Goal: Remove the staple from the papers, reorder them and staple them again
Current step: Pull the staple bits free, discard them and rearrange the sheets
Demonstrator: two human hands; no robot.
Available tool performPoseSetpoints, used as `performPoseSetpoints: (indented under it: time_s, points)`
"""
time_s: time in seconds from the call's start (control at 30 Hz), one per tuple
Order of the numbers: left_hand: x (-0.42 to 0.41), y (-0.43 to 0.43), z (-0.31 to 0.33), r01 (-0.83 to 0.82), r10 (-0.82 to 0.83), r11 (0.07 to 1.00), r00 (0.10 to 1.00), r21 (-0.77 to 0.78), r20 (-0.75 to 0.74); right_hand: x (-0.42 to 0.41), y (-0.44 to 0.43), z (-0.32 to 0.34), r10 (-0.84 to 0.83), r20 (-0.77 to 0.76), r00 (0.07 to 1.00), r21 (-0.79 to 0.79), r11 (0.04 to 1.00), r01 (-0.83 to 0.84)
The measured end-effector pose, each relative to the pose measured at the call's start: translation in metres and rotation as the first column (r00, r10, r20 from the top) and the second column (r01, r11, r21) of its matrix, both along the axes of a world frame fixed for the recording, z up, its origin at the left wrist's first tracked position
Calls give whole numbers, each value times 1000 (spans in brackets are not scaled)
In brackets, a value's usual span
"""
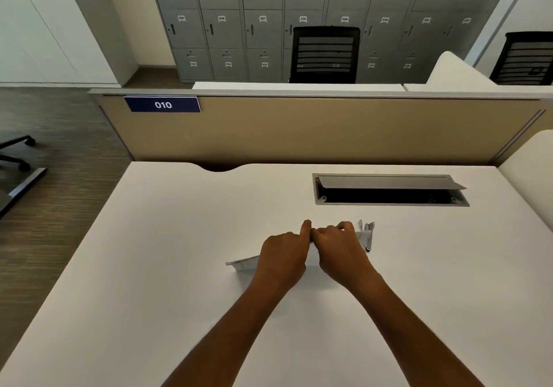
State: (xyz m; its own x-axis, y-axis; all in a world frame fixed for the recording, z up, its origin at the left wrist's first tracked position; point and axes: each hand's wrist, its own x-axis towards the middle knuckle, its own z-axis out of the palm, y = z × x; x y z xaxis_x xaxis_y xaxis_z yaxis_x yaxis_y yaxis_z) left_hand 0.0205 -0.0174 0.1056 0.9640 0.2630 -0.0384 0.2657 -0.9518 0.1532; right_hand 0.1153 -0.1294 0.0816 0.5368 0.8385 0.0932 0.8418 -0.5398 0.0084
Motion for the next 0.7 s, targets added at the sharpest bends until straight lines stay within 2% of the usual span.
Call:
performPoseSetpoints:
  time_s: [0.1, 0.2, 0.27, 0.33, 0.37, 0.43, 0.5, 0.6, 0.7]
  points:
    - [-1, -1, -2, -16, 16, 1000, 1000, -12, 0, 0, -2, -2, -4, 13, 1000, 20, 1000, 4]
    - [-1, 3, -4, -28, 28, 1000, 999, -6, 26, 3, -11, 5, -34, 59, 998, 159, 987, 24]
    - [-2, 11, -3, -46, 48, 998, 996, -32, 70, 7, -20, 18, -118, 64, 991, 242, 965, 99]
    - [-3, 23, -1, -86, 95, 993, 989, -84, 116, 14, -32, 31, -235, -10, 972, 356, 907, 224]
    - [-5, 30, 0, -105, 123, 986, 982, -126, 145, 17, -38, 36, -288, -112, 951, 425, 851, 308]
    - [-9, 44, 4, -128, 183, 963, 957, -236, 226, 21, -48, 41, -328, -379, 866, 524, 695, 492]
    - [-14, 56, 7, -124, 244, 924, 918, -361, 311, 25, -56, 40, -281, -606, 744, 526, 560, 640]
    - [-22, 65, 18, -70, 327, 828, 866, -557, 377, 23, -62, 35, -101, -825, 555, 438, 506, 743]
    - [-28, 69, 26, -35, 433, 680, 825, -732, 363, 20, -58, 28, 96, -920, 380, 375, 497, 782]
